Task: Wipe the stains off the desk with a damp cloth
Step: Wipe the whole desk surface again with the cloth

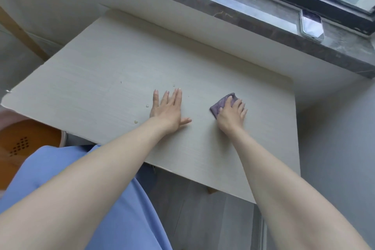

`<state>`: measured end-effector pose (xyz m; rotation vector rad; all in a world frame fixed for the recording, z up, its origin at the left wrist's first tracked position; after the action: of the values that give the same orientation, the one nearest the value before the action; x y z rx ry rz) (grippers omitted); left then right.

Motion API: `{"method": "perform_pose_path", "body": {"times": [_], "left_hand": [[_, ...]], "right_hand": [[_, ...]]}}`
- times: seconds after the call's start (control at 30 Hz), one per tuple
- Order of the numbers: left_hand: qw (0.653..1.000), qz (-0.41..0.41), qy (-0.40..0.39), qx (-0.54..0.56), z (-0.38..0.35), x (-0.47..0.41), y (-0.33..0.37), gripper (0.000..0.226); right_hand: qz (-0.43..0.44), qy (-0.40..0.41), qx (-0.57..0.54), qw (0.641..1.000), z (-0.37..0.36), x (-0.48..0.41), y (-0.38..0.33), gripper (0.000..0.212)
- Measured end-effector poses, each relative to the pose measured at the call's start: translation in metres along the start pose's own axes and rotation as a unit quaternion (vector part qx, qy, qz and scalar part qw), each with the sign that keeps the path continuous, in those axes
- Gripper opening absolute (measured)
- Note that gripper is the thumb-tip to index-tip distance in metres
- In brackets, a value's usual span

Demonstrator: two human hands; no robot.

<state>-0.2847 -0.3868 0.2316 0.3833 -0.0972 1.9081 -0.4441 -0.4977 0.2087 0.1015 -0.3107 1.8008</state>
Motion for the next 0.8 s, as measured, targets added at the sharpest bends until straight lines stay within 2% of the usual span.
{"method": "perform_pose_path", "body": {"times": [0.07,0.13,0.23,0.3,0.4,0.47,0.57,0.73,0.8], "left_hand": [[0.999,0.037,0.006,0.024,0.004,-0.008,-0.007,0.094],[0.998,0.054,-0.004,0.033,0.008,-0.019,-0.011,0.098],[0.996,0.051,-0.024,0.064,0.007,-0.034,-0.012,0.107],[0.995,0.027,-0.038,0.083,0.006,-0.042,-0.010,0.110],[0.995,-0.016,-0.049,0.090,0.007,-0.055,-0.010,0.110],[0.995,-0.036,-0.043,0.079,0.009,-0.064,-0.008,0.111],[0.996,-0.063,-0.037,0.060,0.010,-0.078,-0.001,0.113],[0.993,-0.091,-0.046,0.062,0.010,-0.089,0.014,0.114],[0.992,-0.096,-0.042,0.067,0.010,-0.096,0.015,0.114]], "right_hand": [[0.035,-0.008,-0.025,0.999,-0.006,0.008,-0.026,0.057],[0.115,-0.018,-0.036,0.993,-0.013,0.019,-0.033,0.057],[0.204,-0.014,0.016,0.979,-0.008,0.009,-0.009,0.058],[0.158,0.001,0.030,0.987,-0.001,-0.011,0.000,0.059],[0.035,0.014,-0.008,0.999,-0.002,-0.023,-0.022,0.057],[0.041,0.018,-0.033,0.998,-0.009,-0.019,-0.033,0.057],[0.121,0.003,-0.014,0.993,-0.005,-0.027,-0.013,0.056],[0.007,0.021,-0.062,0.998,0.006,-0.054,-0.001,0.054],[0.024,0.018,-0.070,0.997,0.003,-0.048,-0.005,0.054]]}}
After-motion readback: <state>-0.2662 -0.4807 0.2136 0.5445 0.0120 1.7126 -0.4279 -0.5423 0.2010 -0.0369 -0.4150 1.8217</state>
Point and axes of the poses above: each hand's wrist, its own x-axis away from the middle knuckle, its own z-axis out of the back of the hand, y = z × x, the point moved 2 cm from there along -x, towards the middle knuckle, and after that the axes turned 2 degrees about y, right-handed, at the moved point
